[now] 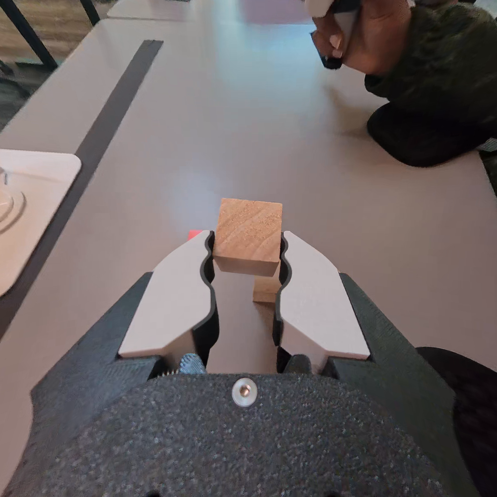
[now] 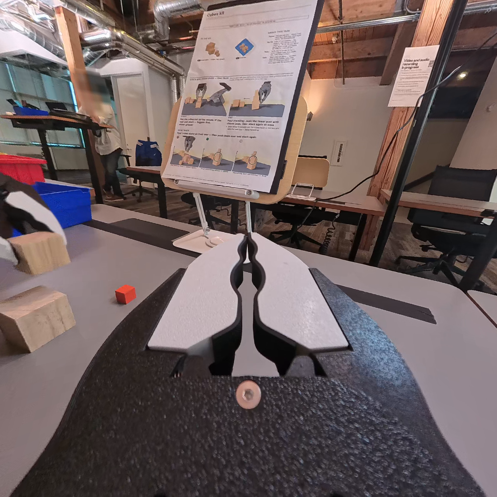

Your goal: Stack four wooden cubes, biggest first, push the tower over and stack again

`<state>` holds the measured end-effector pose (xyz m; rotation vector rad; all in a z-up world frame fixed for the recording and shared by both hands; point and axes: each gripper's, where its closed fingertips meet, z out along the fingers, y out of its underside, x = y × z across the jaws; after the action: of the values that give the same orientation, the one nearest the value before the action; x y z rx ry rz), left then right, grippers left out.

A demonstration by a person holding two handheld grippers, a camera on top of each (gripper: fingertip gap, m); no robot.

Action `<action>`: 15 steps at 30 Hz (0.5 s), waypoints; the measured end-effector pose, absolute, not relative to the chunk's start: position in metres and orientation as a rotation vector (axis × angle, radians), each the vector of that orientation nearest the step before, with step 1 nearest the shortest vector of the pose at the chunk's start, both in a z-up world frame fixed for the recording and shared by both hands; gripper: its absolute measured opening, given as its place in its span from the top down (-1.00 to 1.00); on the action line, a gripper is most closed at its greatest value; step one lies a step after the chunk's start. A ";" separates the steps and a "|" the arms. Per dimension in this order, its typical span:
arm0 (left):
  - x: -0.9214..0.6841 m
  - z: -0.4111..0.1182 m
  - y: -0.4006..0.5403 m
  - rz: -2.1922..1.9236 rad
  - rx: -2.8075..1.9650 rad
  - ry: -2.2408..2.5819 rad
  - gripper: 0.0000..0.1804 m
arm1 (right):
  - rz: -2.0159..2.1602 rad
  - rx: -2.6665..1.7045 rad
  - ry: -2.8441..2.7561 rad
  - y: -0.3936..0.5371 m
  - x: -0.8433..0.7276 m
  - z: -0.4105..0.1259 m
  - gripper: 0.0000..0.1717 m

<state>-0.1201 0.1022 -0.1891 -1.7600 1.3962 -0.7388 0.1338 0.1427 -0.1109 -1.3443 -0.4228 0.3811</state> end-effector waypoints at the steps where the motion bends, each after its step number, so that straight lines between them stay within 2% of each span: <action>1: -0.118 -0.194 0.096 -0.749 -1.777 1.393 0.50 | 0.384 -1.343 -0.422 0.142 0.134 -0.110 1.00; 8: -0.116 -0.225 0.075 -0.753 -1.871 1.369 0.50 | 0.380 -1.332 -0.421 0.140 0.134 -0.108 1.00; 15: -0.114 -0.226 0.074 -0.717 -1.852 1.373 0.49 | 0.374 -1.332 -0.417 0.141 0.136 -0.108 1.00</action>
<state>-0.1136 0.0739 -0.2257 -1.8519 1.3735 -0.7171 0.1357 0.1406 -0.1075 -1.3317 -0.4173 0.3744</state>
